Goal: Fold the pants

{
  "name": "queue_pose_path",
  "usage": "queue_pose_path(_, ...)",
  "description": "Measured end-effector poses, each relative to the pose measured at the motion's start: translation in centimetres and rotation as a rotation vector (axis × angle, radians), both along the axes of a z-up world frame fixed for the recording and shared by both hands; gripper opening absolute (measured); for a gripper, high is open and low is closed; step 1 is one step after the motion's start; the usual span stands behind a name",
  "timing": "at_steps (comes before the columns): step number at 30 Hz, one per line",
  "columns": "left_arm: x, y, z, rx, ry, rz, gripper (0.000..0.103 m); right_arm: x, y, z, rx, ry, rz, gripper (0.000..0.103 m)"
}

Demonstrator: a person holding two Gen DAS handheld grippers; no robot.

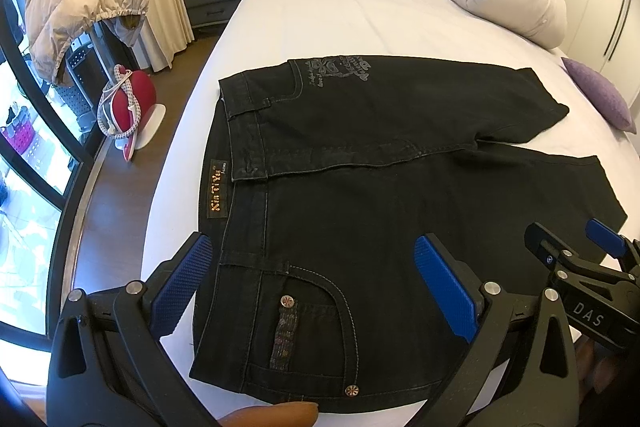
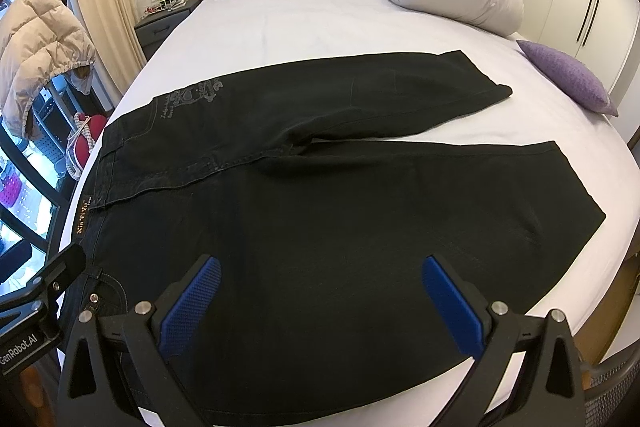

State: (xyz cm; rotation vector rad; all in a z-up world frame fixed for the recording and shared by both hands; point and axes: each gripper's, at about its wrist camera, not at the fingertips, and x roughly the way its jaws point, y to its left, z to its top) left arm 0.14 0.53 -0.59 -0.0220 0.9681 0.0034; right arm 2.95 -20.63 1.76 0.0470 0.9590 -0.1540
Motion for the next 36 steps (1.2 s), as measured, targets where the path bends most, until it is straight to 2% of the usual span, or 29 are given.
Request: queue_pose_path(36,-0.21,0.50,-0.43,-0.012,0.006,0.008,0.103,-0.17,0.40,-0.70,0.008,0.016,0.007,0.103)
